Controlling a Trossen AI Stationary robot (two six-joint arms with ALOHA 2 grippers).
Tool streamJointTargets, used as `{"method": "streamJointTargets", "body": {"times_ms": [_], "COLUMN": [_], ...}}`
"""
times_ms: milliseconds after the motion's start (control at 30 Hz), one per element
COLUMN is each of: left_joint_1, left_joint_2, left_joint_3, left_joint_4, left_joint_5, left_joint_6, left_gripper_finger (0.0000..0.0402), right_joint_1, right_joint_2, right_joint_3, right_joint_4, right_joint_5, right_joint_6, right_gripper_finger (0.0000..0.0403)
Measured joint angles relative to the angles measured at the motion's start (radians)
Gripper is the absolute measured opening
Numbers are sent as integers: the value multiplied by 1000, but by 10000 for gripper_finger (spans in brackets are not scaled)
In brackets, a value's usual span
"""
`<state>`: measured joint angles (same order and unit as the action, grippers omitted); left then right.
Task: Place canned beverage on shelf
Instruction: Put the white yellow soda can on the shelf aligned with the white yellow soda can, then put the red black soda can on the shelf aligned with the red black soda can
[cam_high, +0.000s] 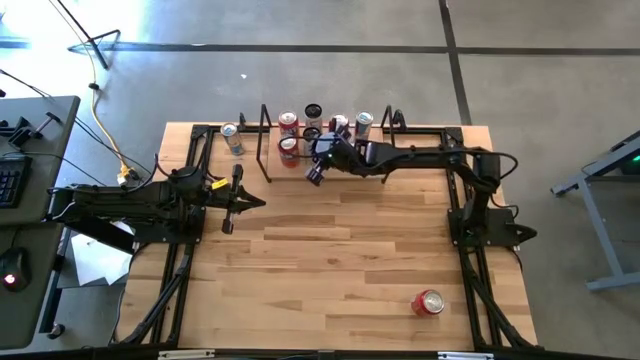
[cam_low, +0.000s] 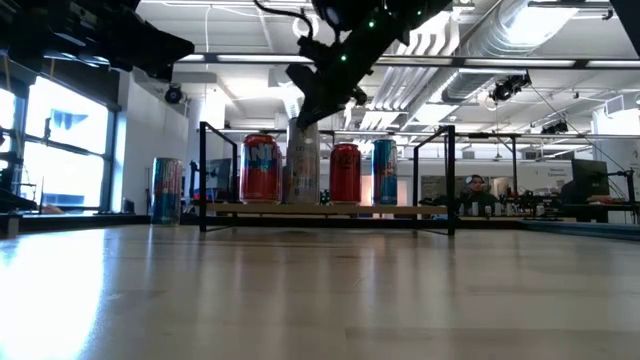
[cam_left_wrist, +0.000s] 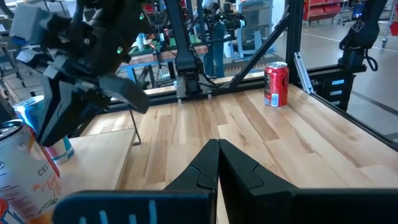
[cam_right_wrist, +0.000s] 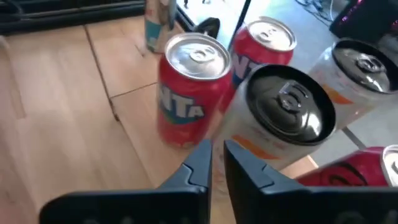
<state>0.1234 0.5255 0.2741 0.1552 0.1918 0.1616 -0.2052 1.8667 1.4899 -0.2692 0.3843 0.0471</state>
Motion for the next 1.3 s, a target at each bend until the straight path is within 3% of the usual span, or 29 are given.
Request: {"method": "streamJointTargets", "body": {"times_ms": [167,333,600,933,1067,1300], "left_joint_1": [0,0,0,0,0,0], "left_joint_2": [0,0,0,0,0,0], "left_joint_3": [0,0,0,0,0,0], "left_joint_4": [-1,0,8,7,7,-4], "left_joint_5": [0,0,0,0,0,0], "left_joint_6": [0,-1,-2,-12,-12,-12], "left_gripper_finger": [0,0,0,0,0,0], "right_joint_1": [78,225,563,936,1028,1092], "right_joint_2": [-63,-115,-186,-234,-233,-232], "right_joint_3": [1,1,1,1,1,1], "right_joint_4": [-100,-348,-876,-1121,-1122,-1148], "right_joint_5": [-1,-2,-81,-243,-354,-481], "right_joint_6": [2,117,681,1311,1503,1763], "right_gripper_finger": [21,4,1,6,41,162]}}
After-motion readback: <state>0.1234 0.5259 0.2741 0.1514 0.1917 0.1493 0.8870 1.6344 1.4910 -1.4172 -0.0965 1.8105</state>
